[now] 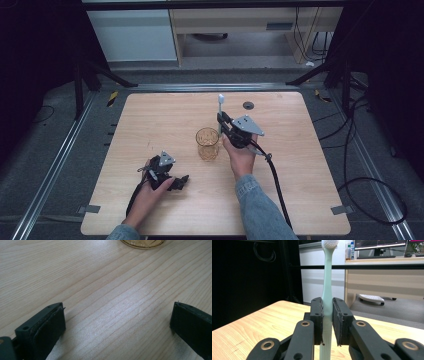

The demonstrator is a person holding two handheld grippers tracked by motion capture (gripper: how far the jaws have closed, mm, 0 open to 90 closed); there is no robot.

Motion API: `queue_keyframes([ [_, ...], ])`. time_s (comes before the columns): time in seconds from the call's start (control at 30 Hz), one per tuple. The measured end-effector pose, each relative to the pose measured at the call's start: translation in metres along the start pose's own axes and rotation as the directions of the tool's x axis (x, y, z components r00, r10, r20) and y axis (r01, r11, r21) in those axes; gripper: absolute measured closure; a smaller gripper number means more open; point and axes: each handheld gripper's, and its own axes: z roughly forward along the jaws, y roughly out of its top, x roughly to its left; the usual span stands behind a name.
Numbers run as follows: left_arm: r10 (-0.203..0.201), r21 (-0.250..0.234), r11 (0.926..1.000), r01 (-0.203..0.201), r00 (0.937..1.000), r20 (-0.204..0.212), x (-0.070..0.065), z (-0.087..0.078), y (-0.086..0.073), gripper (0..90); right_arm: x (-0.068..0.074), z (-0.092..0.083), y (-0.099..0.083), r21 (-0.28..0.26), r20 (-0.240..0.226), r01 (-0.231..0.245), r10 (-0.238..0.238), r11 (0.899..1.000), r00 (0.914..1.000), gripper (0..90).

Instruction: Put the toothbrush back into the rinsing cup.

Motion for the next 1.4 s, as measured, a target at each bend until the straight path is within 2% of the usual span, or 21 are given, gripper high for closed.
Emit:
queue_keyframes([
  [0.43, 0.001, 0.000, 1.0000, -0.001, 1.0000, 0.000, 0.000, 0.000, 0.000, 0.0, 0.001, 0.002, -0.007, 0.006, -0.004, 0.006, -0.006, 1.000, 1.0000, 79.1],
  [1.4, 0.000, 0.000, 1.0000, 0.000, 1.0000, 0.002, 0.000, 0.000, 0.000, 0.0, -0.002, 0.002, -0.025, 0.031, -0.003, -0.011, 0.011, 0.999, 0.9999, 79.2],
])
